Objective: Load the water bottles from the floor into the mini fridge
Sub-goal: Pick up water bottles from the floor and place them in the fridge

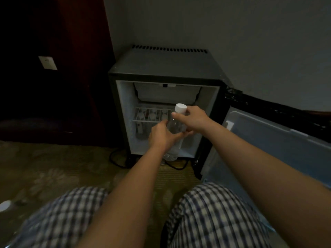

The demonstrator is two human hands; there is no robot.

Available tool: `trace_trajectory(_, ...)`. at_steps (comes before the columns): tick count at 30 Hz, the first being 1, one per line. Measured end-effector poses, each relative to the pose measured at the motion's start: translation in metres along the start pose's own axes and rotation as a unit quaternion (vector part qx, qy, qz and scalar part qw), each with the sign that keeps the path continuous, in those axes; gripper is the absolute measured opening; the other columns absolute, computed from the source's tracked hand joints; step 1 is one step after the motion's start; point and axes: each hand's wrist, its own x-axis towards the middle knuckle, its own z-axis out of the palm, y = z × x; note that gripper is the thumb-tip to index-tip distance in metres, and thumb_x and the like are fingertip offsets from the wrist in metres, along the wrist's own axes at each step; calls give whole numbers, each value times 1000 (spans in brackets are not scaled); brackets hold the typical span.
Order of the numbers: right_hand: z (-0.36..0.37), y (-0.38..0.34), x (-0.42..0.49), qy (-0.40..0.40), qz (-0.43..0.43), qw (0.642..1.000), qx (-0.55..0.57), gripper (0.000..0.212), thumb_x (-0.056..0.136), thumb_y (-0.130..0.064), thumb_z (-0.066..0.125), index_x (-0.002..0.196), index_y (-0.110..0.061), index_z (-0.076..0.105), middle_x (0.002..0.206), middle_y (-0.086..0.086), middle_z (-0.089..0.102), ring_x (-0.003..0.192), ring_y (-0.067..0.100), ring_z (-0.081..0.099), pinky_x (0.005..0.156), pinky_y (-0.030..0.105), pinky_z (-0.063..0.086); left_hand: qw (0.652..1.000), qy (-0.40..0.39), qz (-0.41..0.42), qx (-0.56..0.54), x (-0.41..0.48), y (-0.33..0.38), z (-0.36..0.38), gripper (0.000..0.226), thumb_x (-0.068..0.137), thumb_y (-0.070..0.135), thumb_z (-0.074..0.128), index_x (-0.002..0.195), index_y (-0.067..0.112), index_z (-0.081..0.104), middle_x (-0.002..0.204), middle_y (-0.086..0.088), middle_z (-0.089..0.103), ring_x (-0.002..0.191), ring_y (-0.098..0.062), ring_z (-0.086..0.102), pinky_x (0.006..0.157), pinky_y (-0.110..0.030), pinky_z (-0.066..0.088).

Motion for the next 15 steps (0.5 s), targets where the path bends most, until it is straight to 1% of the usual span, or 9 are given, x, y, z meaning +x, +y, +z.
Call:
trace_trajectory(3,17,28,17,-7,18,1000,11,49,84,-49,60,113,-9,61,106,10,67,95,27,65,85,43,55,1000,-24,-18,-2,16,-21,22,72,56,56,78,115,17,60,112,-1,67,104,-18,62,87,-38,54)
trace_trajectory(5,29,46,28,-10,25,1000,15,48,85,-47,60,109,-6,61,99,9,66,90,26,65,72,36,54,999,-43,-32,-6,29,-36,34,68,61,47,80,117,17,58,114,-2,66,105,-18,61,86,-36,53)
trace_trajectory(6,34,53,33,-12,24,1000,16,45,86,-45,60,108,-5,61,95,8,64,88,24,63,65,30,50,998,-53,-38,-9,36,-42,40,66,63,44,80,119,16,57,115,-3,65,106,-19,60,86,-35,52)
trace_trajectory(7,40,60,39,-14,24,999,21,42,87,-42,60,108,-5,60,94,7,62,88,22,61,61,26,45,997,-65,-44,-14,43,-49,44,64,66,41,79,120,15,56,116,-4,64,106,-20,60,86,-35,52)
trace_trajectory(8,45,66,45,-18,25,999,29,40,87,-39,61,110,-6,60,96,7,63,90,21,60,63,26,45,996,-75,-48,-19,50,-57,49,62,68,38,79,121,15,56,116,-5,64,107,-21,59,87,-36,52)
trace_trajectory(9,51,72,52,-21,26,999,36,39,87,-39,62,111,-8,61,101,8,64,95,22,61,69,28,47,995,-84,-52,-23,56,-64,52,61,70,38,78,122,14,56,118,-5,64,108,-21,60,89,-37,52)
trace_trajectory(11,63,82,66,-25,34,999,30,39,85,-40,63,112,-11,61,107,8,65,100,24,61,80,37,50,993,-99,-62,-28,69,-77,58,65,70,39,77,126,15,54,122,-6,63,111,-22,59,93,-41,51)
trace_trajectory(13,74,92,80,-28,26,999,24,38,85,-39,64,112,-12,62,108,7,66,101,23,62,85,38,50,990,-115,-77,-35,83,-90,64,67,73,37,76,131,16,50,127,-7,60,117,-23,56,98,-44,48)
trace_trajectory(15,85,102,92,-25,22,999,23,38,85,-37,65,113,-11,62,110,7,67,103,22,62,88,38,51,986,-129,-97,-40,97,-103,72,68,75,36,74,134,16,47,132,-7,57,121,-23,53,101,-42,46)
